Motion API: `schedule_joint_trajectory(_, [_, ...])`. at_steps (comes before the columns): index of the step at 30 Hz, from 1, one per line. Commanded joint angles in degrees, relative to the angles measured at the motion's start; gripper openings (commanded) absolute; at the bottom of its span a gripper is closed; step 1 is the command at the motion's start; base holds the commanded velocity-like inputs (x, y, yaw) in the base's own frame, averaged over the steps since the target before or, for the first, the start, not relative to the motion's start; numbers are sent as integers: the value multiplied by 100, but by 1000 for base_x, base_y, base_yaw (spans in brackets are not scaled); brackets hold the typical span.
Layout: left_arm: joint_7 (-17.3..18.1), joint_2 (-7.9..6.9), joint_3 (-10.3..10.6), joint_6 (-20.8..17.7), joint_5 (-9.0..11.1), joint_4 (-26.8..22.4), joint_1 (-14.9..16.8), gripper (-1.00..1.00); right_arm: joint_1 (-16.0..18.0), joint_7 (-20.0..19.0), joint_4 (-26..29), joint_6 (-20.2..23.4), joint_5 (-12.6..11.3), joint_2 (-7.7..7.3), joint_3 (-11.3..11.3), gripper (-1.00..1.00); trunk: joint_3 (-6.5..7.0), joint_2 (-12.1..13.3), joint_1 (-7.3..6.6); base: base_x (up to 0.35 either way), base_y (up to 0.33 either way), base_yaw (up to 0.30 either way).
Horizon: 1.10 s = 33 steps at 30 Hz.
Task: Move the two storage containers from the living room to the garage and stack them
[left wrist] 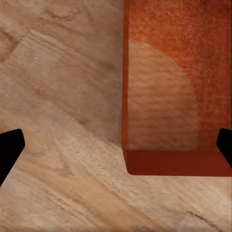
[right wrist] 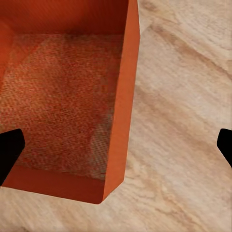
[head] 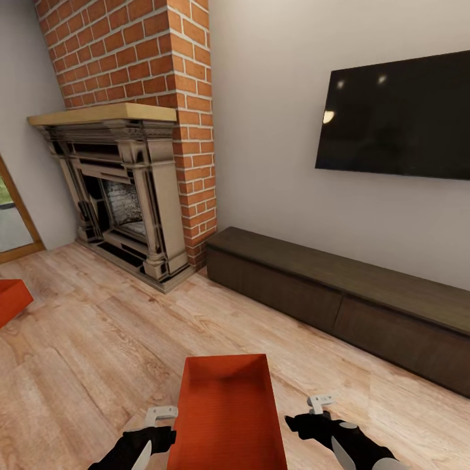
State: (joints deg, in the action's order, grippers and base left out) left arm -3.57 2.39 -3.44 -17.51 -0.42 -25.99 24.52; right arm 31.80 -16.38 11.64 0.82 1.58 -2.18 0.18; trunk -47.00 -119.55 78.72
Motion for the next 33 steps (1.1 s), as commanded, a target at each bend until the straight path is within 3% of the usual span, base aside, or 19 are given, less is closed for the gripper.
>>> schedule_joint_trajectory(1, [-4,7,-34,-33,-3,-12,1,100,2,-13,5,8,18,11,0,100,-5,-2,-1,0,0,0])
schedule_joint_trajectory(11, [-4,7,-34,149,-10,-12,1,100,2,-6,98,10,11,130,-3,100,-5,-2,-1,0,0,0])
schedule_joint_trajectory(33, [5,24,-34,152,-11,-12,1,100,2,103,102,6,18,131,-1,100,-79,-2,-1,0,0,0])
